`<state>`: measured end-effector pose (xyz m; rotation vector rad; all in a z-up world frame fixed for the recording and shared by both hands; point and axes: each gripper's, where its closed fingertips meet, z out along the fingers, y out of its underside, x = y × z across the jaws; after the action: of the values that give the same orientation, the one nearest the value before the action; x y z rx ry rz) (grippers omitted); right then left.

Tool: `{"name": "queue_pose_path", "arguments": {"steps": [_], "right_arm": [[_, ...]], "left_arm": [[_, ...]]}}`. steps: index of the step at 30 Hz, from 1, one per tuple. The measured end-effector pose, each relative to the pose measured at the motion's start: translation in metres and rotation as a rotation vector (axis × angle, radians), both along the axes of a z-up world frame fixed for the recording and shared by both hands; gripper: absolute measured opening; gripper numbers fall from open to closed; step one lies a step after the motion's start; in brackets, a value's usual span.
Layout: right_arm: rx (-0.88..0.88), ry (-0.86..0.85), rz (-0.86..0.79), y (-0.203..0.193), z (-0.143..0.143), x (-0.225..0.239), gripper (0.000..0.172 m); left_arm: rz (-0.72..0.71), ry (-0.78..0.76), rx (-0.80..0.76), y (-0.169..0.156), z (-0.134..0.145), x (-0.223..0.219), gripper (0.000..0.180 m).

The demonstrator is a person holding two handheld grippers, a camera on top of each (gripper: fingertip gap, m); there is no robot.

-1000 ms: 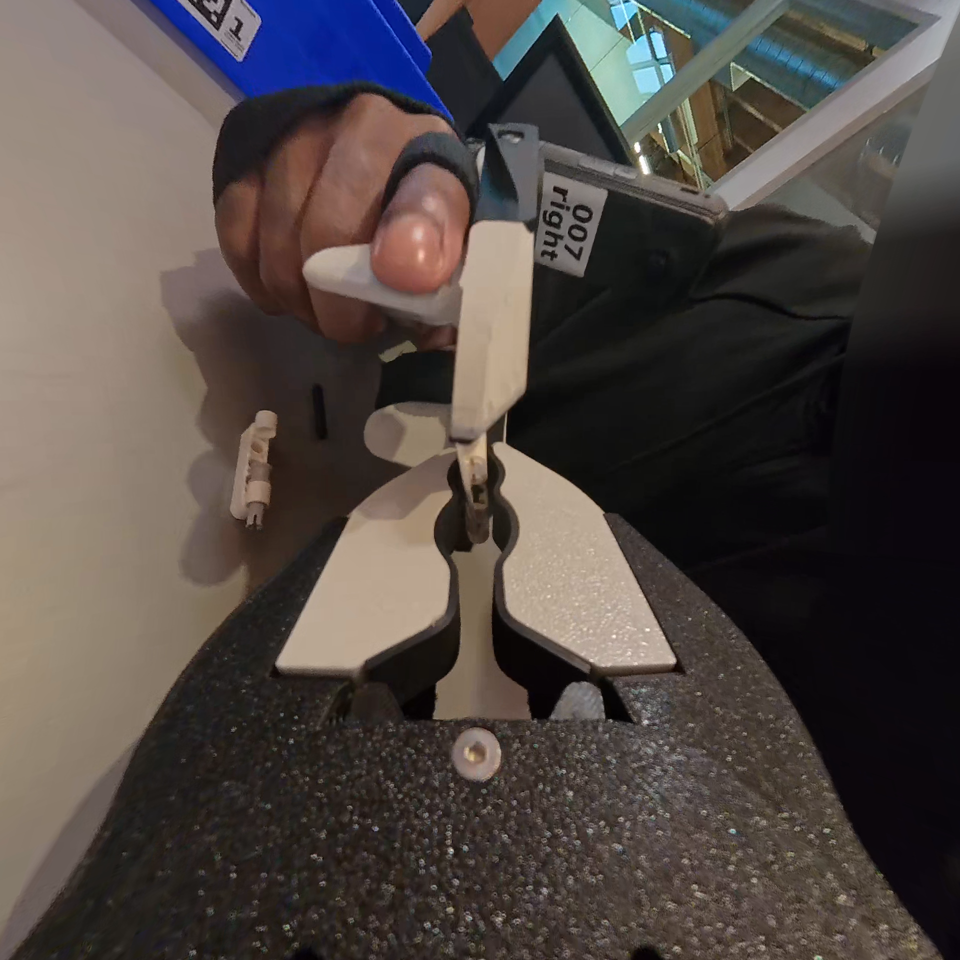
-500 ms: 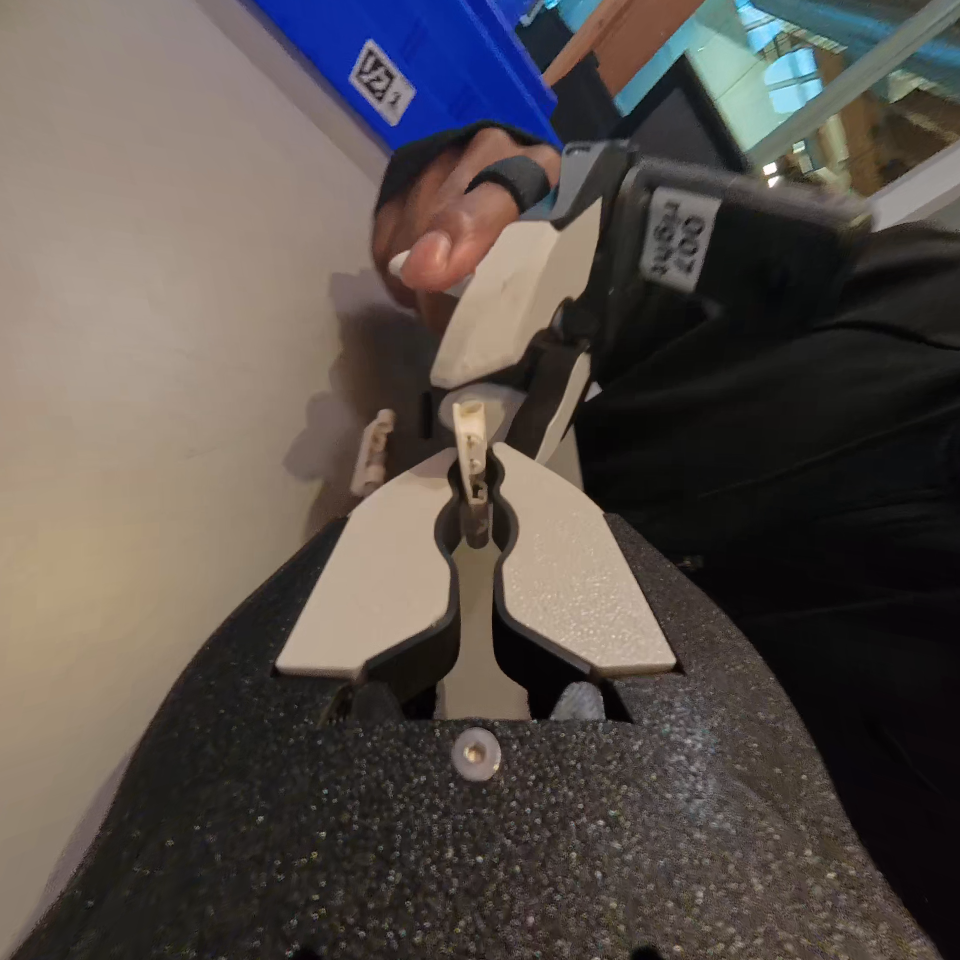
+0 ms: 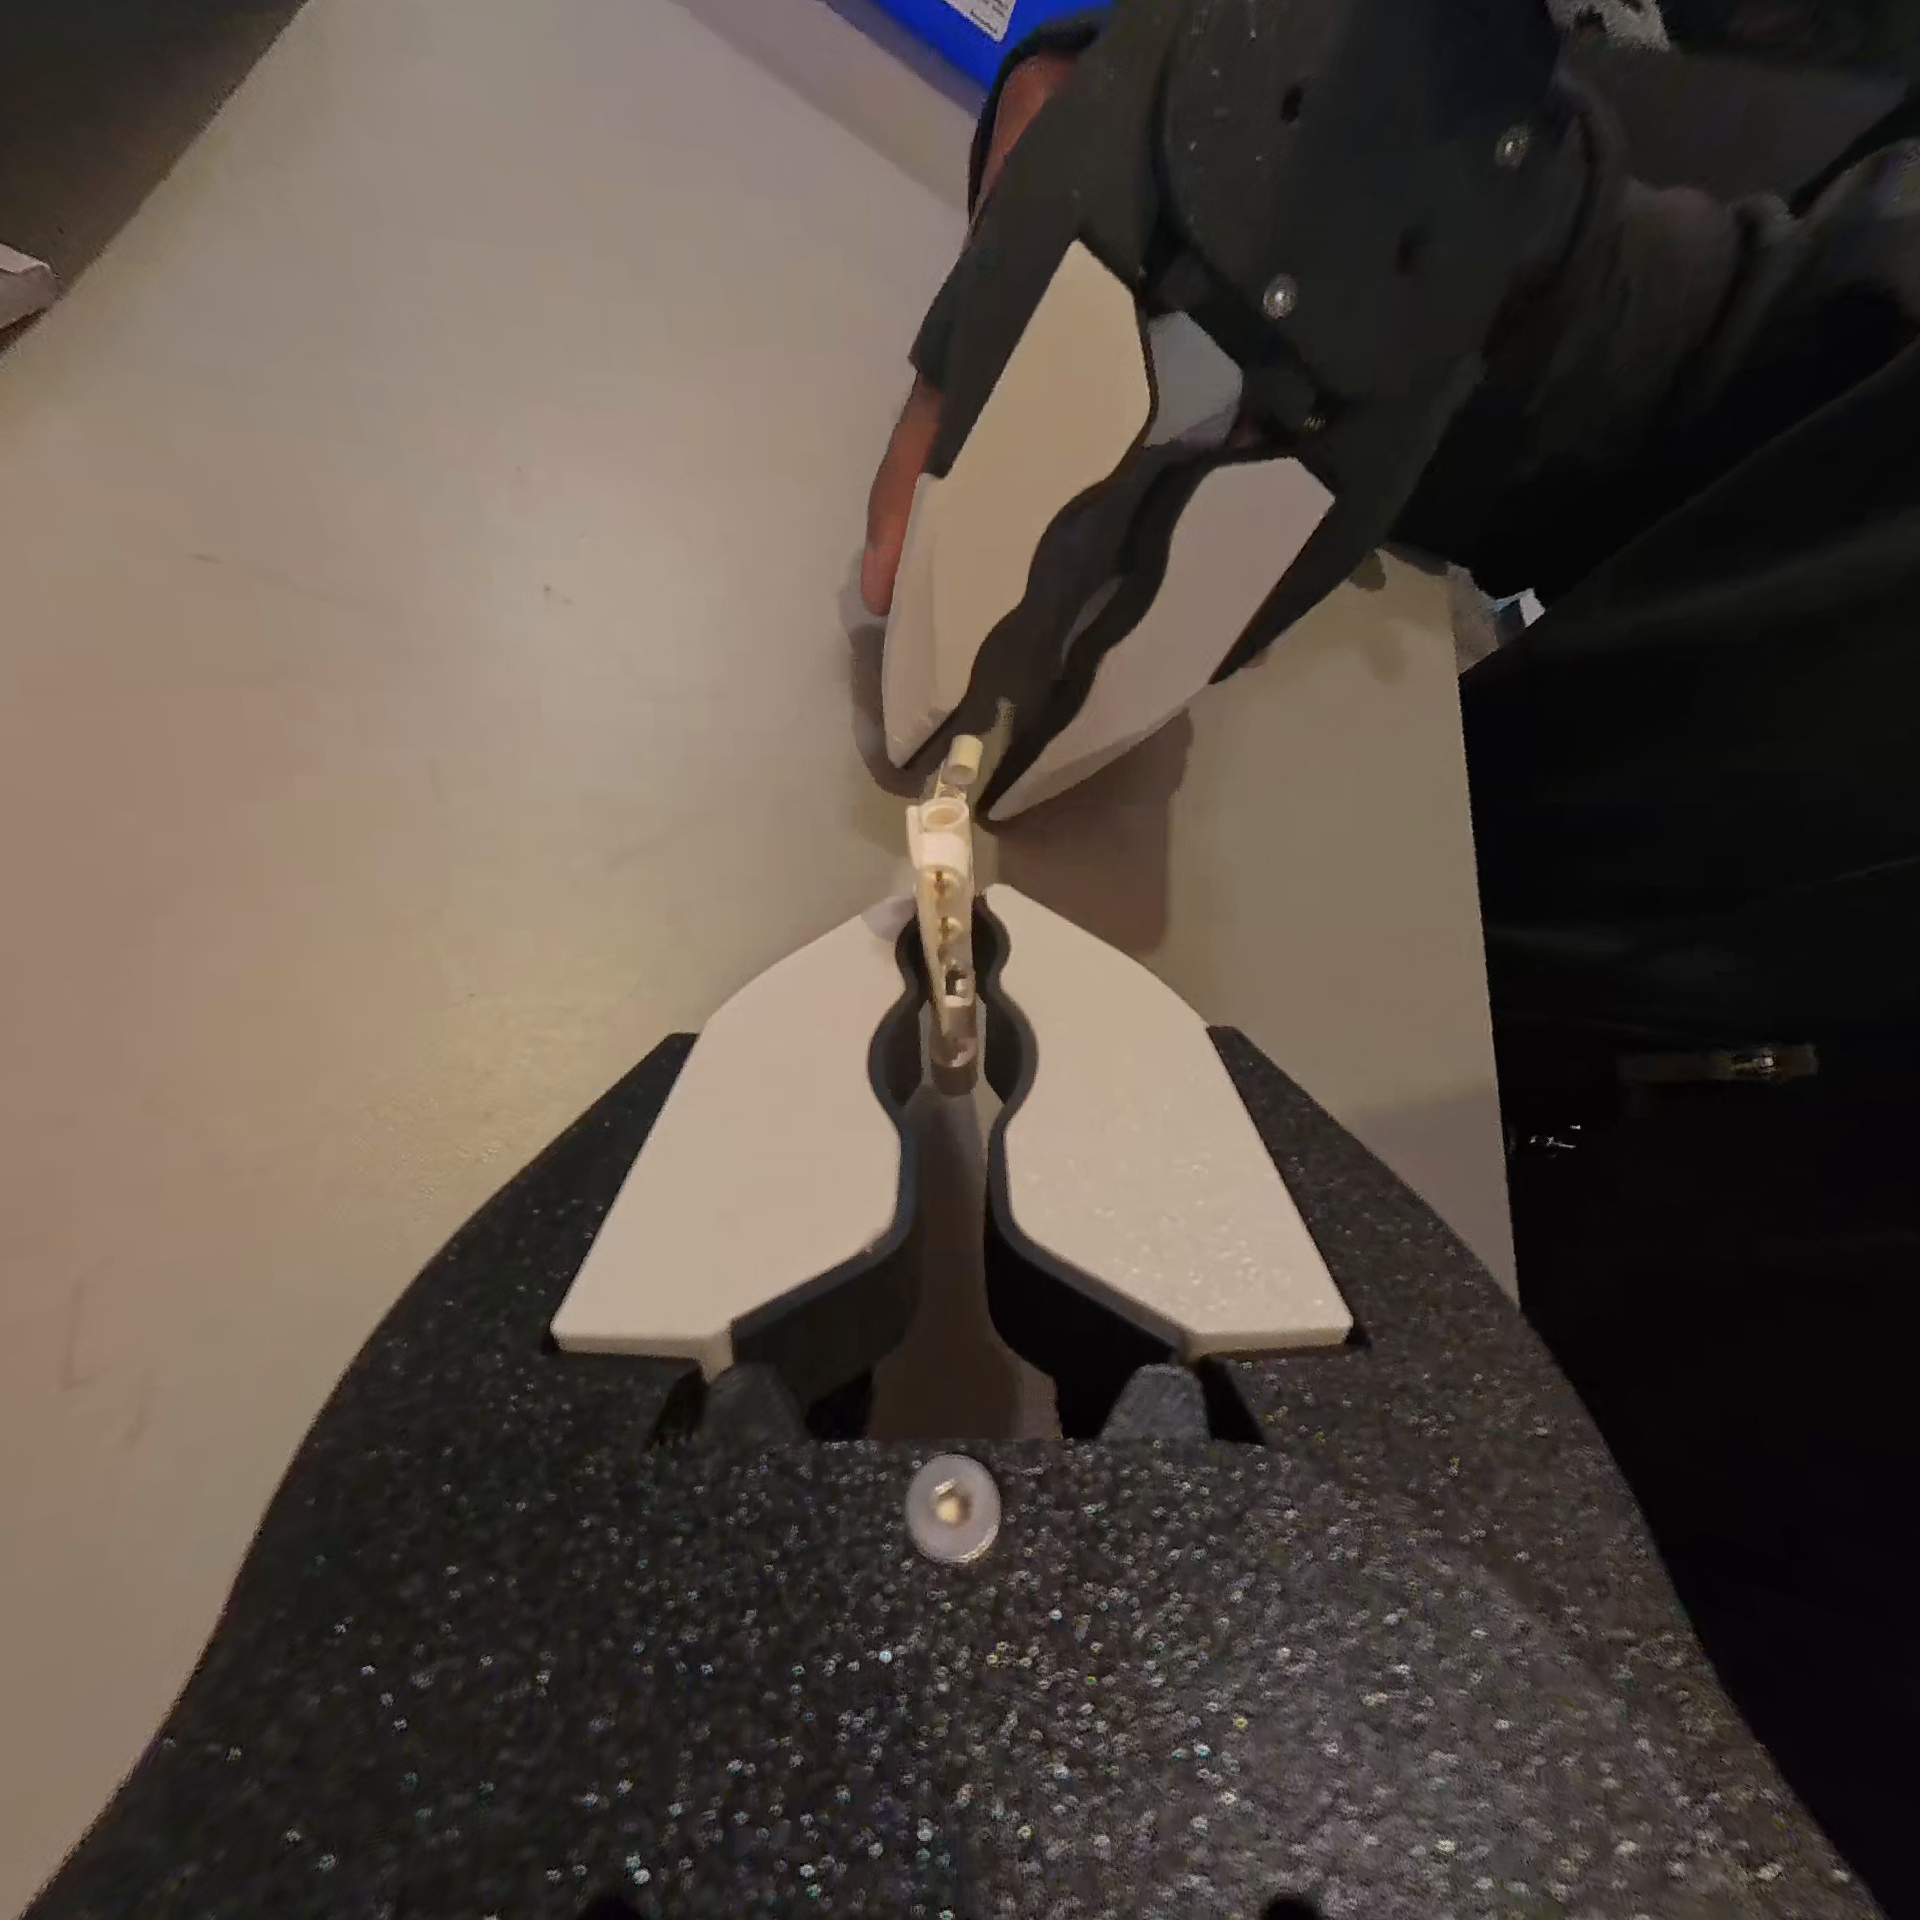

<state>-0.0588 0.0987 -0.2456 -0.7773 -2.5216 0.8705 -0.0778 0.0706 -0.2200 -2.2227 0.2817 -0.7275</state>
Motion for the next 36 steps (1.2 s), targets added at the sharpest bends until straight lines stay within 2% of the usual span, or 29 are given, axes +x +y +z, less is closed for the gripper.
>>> {"name": "queue_pose_path", "arguments": {"steps": [2, 10, 17, 31, 36], "right_arm": [[0.004, 0.005, -0.002, 0.001, -0.001, -0.002, 0.008], [0.051, 0.013, 0.073, -0.005, 0.002, 0.001, 0.007], [0.089, 0.016, 0.122, -0.013, 0.012, 0.000, 0.007], [0.152, -0.034, 0.242, -0.028, 0.024, 0.003, 0.007], [0.093, -0.040, 0.239, -0.031, 0.026, -0.003, 0.007]], "left_arm": [[-0.013, 0.018, 0.012, 0.000, -0.001, 0.001, 0.007], [-0.066, 0.146, 0.109, 0.005, 0.006, 0.002, 0.007], [-0.178, 0.266, 0.083, -0.001, -0.003, 0.020, 0.007], [-0.221, 0.476, 0.064, -0.011, -0.011, 0.017, 0.007], [-0.195, 0.450, 0.069, -0.011, -0.015, 0.014, 0.007]]}}
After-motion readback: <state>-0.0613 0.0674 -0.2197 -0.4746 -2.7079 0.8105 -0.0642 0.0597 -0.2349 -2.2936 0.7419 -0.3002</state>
